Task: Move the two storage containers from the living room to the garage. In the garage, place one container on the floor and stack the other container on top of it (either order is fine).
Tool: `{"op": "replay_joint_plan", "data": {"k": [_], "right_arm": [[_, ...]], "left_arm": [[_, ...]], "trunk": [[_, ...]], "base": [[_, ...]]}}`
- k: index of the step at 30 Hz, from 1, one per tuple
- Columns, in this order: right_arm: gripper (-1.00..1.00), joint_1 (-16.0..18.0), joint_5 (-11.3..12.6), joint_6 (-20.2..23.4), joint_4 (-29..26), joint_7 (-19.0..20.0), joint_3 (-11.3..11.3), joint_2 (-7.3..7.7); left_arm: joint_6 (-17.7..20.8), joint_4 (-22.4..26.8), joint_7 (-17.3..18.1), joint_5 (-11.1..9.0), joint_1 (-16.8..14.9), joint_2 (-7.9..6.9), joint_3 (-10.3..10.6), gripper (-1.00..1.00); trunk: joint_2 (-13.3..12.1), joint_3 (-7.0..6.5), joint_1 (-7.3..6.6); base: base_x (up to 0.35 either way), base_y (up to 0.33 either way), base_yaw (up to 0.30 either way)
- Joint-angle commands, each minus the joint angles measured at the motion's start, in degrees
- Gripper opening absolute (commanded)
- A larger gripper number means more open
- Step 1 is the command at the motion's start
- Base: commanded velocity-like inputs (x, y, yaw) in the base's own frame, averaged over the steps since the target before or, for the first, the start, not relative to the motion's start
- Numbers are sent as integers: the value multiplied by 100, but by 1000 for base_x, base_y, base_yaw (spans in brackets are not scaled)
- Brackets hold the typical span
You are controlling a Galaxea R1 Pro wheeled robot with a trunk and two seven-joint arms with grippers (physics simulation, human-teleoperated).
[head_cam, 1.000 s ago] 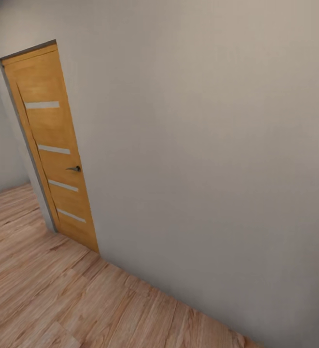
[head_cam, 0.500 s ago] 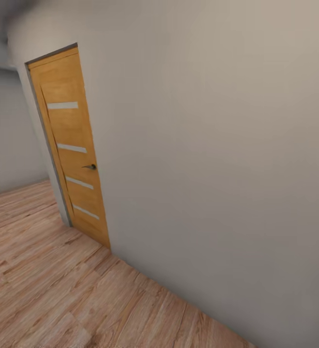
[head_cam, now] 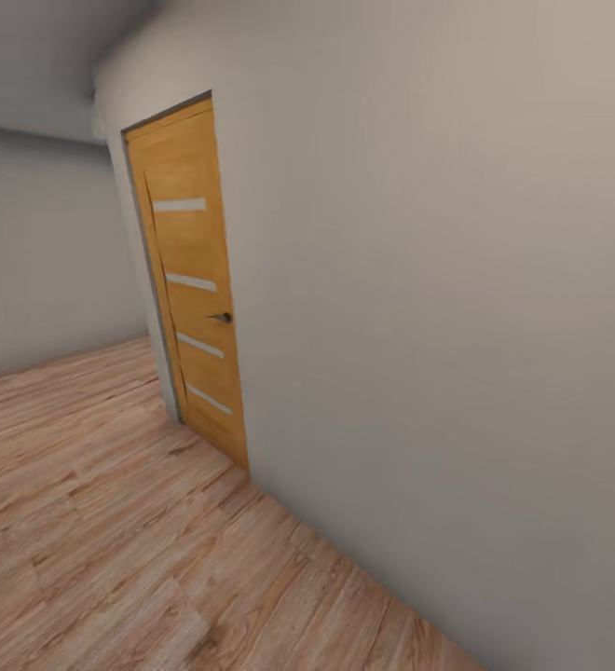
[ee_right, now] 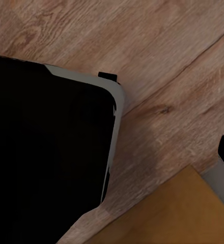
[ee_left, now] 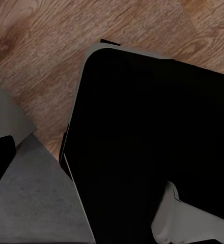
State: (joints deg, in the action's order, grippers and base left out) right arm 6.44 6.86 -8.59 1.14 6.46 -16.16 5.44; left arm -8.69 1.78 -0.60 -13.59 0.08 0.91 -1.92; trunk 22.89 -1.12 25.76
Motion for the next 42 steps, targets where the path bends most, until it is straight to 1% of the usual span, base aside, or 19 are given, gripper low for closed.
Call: {"op": "replay_joint_plan", "data": {"k": [1,16,22,42], "right_arm": [[100,4,67,-29,12,31,-36,1],[100,1,97,-70,12,39,-40,9],[100,2,39,-72,12,32,-59,1],[100,1,26,-72,11,-20,-62,0]], "left_arm": [[-12,0,-7,-8,1,1,-15,100],[-27,7,-11,-2,1,-2,-15,100],[-19,7,-11,-3,1,-3,-11,100],[-10,7,-11,-16,2,-9,-11,100]], "trunk": [[3,1,2],[3,1,2],[3,1,2],[3,1,2]], "base": [[0,0,300],[0,0,300],[36,0,300],[302,0,300]]}}
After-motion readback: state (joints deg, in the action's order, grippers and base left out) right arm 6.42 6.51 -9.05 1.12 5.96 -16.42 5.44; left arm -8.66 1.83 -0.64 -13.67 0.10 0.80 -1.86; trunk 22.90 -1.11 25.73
